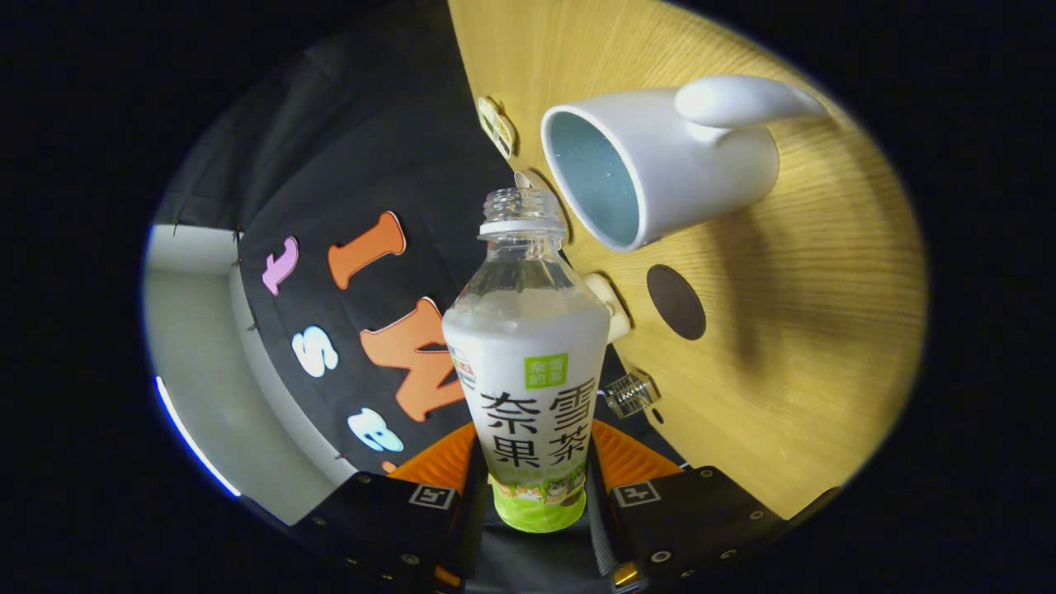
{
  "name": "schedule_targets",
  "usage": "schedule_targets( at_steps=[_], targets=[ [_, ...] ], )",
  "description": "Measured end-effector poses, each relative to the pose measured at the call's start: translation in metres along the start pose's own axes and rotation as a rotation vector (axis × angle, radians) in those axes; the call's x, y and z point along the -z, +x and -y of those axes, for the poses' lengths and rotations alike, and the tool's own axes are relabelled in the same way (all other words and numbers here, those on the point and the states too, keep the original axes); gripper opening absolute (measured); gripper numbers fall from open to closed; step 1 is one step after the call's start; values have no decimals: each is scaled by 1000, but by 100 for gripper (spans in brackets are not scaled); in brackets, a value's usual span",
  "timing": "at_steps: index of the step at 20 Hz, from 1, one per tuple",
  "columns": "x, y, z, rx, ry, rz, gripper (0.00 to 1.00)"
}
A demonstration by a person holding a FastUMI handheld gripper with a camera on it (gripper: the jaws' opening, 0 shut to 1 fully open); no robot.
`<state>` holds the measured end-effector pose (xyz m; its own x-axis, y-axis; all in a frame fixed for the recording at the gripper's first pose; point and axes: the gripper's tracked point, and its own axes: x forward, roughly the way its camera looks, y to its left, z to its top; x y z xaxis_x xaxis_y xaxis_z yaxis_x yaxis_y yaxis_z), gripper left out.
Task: Take the bottle from table, then pour the juice into the cup, finally place the bottle on the coaster
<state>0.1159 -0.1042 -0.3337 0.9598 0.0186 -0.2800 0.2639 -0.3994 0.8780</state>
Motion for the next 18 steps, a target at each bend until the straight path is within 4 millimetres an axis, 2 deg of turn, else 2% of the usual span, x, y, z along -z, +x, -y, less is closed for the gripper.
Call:
schedule_targets(
  at_steps=[4,6,11,16,18],
  targets=[
    [-10,3,19,85,-338,26,54],
    [-18,3,18,92,-502,47,54],
    [-21,5,-4,60,-812,67,55],
    [-18,15,-6,60,-1091,54,55],
    [-23,20,1,95,-1204,50,54]
  ],
)
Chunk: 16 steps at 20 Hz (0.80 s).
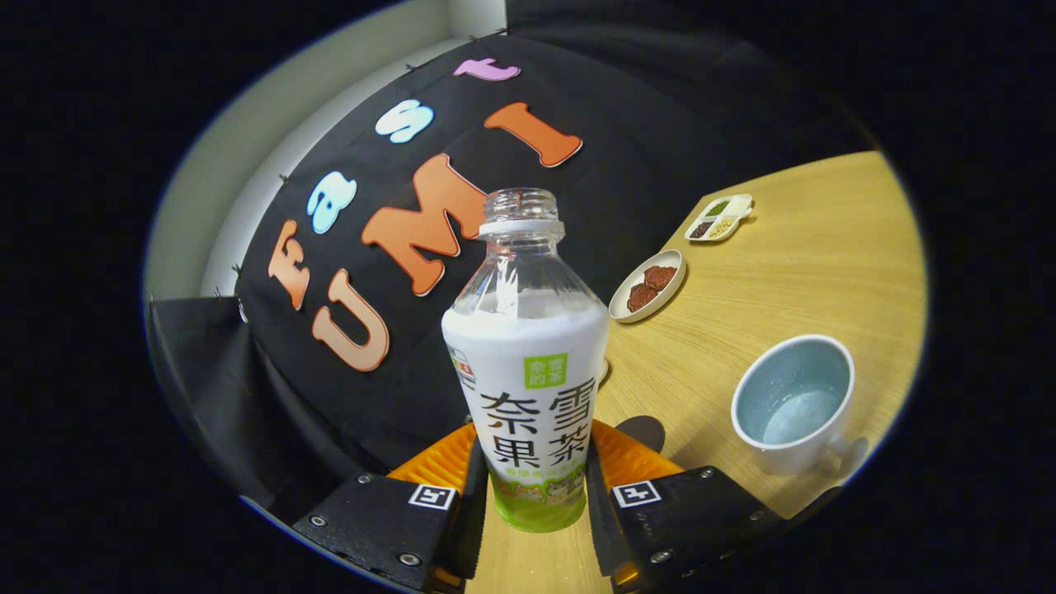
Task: Take the bottle from table, then pour the juice into the cup, finally place the bottle on the coaster
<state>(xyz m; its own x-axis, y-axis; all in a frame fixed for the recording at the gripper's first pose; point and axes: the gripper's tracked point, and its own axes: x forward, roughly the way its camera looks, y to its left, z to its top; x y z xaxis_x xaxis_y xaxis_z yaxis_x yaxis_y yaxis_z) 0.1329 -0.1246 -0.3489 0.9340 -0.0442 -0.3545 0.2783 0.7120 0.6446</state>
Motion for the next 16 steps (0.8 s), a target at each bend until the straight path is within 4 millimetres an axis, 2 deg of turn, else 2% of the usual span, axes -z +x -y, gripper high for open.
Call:
schedule_targets(
  at_steps=[6,8,10,16],
  targets=[
    [-8,4,-9,6,-353,25,55],
    [-15,14,-24,-11,-445,52,55],
    [-19,29,-32,3,-559,77,55],
    [-16,45,-25,42,-733,82,55]
  ],
)
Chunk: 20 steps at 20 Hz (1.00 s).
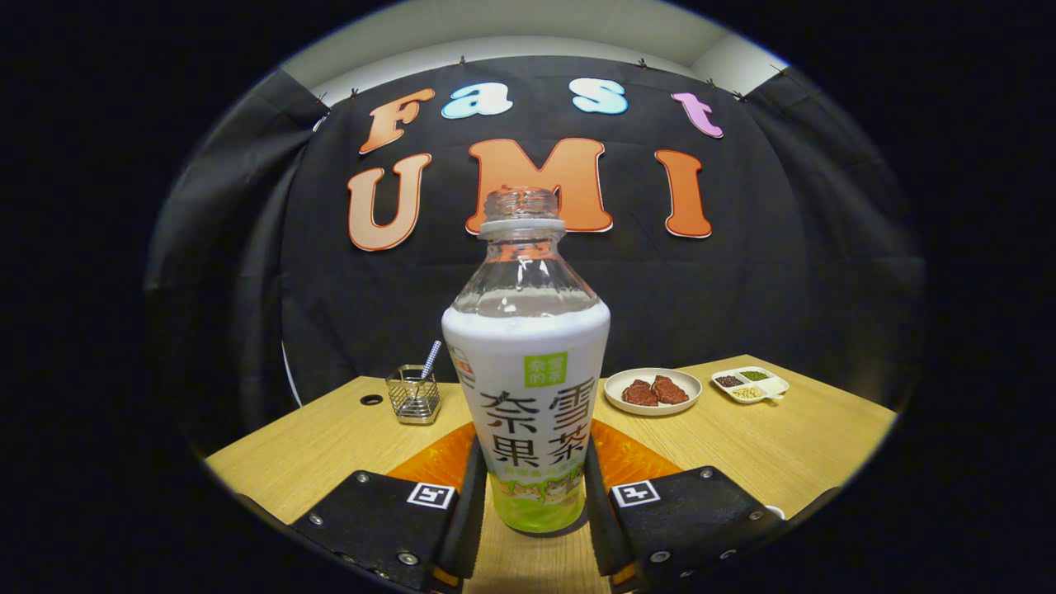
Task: Take the bottle from table, then pour the juice into the cup, finally place the bottle on the coaster
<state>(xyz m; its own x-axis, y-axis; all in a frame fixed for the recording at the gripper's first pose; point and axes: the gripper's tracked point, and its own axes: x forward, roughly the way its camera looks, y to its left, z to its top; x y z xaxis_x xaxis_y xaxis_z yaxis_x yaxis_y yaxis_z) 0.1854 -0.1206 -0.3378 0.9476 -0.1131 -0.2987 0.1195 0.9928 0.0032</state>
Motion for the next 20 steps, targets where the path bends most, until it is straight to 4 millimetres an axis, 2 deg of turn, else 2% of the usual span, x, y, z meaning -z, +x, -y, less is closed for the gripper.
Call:
schedule_targets(
  at_steps=[2,3,6,13,17,18,20],
  targets=[
    [10,7,2,1,-55,-11,55],
    [21,10,4,1,-93,-31,55],
    [33,22,-1,-26,-149,-50,55],
    [61,46,-11,-85,-105,-113,55],
    [80,52,-14,-78,-96,-161,55],
    [81,52,-16,-79,-105,-152,55],
    [79,52,-16,-68,-110,-157,62]
  ],
)
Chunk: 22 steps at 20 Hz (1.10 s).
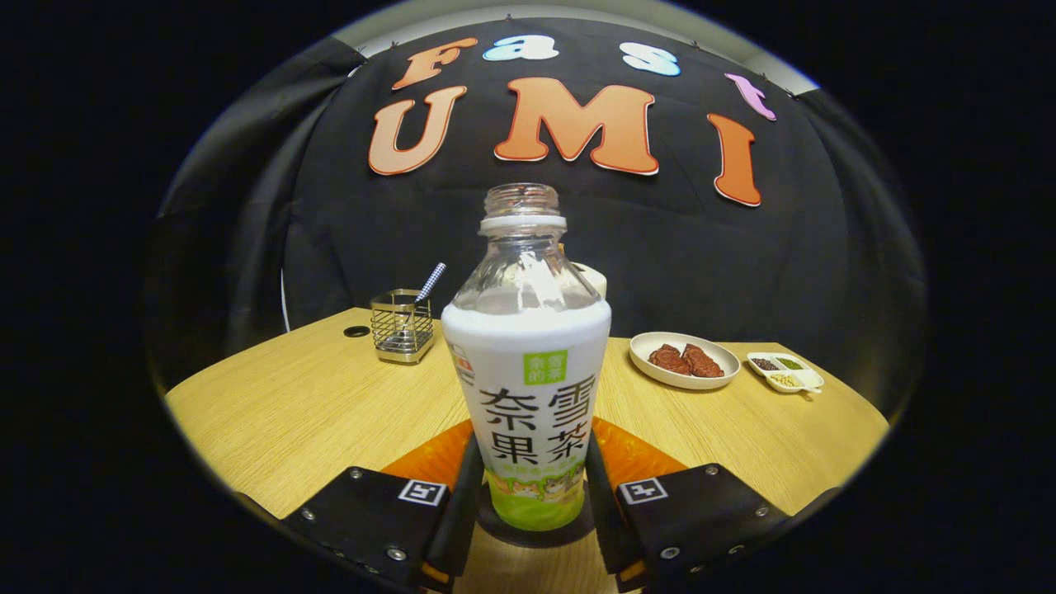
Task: Take the bottle from table, then pour the juice into the cup, finally place the bottle on the coaster
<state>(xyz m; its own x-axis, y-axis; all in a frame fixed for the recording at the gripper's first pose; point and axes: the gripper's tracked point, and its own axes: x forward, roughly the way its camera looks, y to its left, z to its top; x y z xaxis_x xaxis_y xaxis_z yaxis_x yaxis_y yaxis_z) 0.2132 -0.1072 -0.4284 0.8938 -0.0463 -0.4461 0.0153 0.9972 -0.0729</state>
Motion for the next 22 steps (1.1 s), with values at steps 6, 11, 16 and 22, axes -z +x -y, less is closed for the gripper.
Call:
schedule_targets(
  at_steps=[6,11,16,22],
  targets=[
    [1,-11,5,12,23,-3,97],
    [-26,-44,11,31,65,66,98],
    [-75,-102,9,3,127,200,97],
    [-125,-180,-15,-32,39,233,97]
  ],
)
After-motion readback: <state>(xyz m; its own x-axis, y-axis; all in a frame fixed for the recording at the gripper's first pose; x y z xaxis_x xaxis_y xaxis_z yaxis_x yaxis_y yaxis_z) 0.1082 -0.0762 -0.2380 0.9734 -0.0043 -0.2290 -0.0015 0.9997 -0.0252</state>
